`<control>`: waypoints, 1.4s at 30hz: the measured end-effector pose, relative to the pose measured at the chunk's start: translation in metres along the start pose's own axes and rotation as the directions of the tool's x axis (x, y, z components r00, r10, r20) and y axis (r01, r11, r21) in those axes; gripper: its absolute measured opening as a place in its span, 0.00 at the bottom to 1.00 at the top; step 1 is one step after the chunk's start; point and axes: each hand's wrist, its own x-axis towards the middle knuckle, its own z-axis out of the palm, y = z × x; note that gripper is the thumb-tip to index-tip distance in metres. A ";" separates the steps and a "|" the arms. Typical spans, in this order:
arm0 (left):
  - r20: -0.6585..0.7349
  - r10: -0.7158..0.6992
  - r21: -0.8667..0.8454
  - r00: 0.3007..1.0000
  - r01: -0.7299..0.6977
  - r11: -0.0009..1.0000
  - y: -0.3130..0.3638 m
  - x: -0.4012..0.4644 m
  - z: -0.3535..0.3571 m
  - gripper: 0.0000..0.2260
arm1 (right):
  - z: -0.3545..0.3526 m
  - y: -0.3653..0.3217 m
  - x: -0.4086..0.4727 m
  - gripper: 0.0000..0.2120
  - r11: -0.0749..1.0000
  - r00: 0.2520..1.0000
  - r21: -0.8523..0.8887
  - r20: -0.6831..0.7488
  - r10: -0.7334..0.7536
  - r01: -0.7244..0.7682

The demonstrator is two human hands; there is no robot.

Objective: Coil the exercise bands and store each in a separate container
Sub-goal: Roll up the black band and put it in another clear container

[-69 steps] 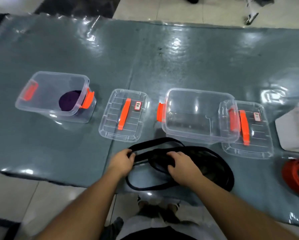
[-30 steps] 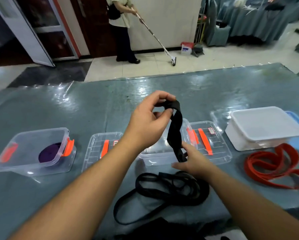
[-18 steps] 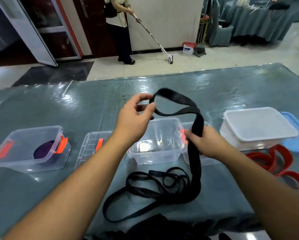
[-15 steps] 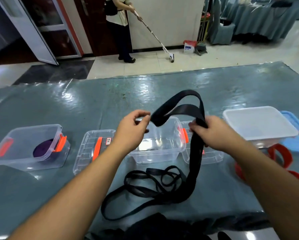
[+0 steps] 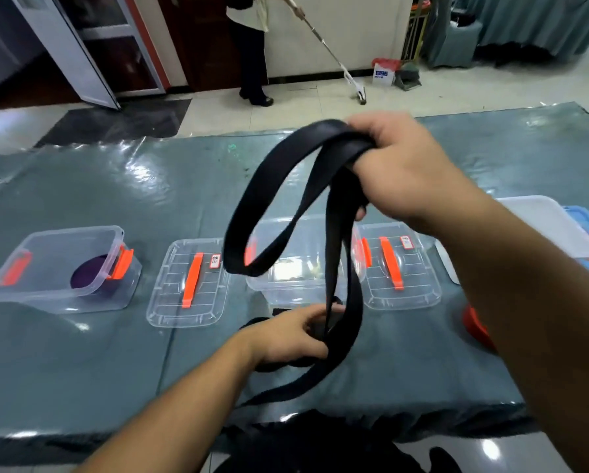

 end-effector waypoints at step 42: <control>-0.218 -0.113 0.478 0.969 0.207 0.854 -0.022 -0.062 -0.128 0.09 | 0.036 0.042 0.007 0.21 0.951 0.992 0.292 -0.035 0.123 -0.107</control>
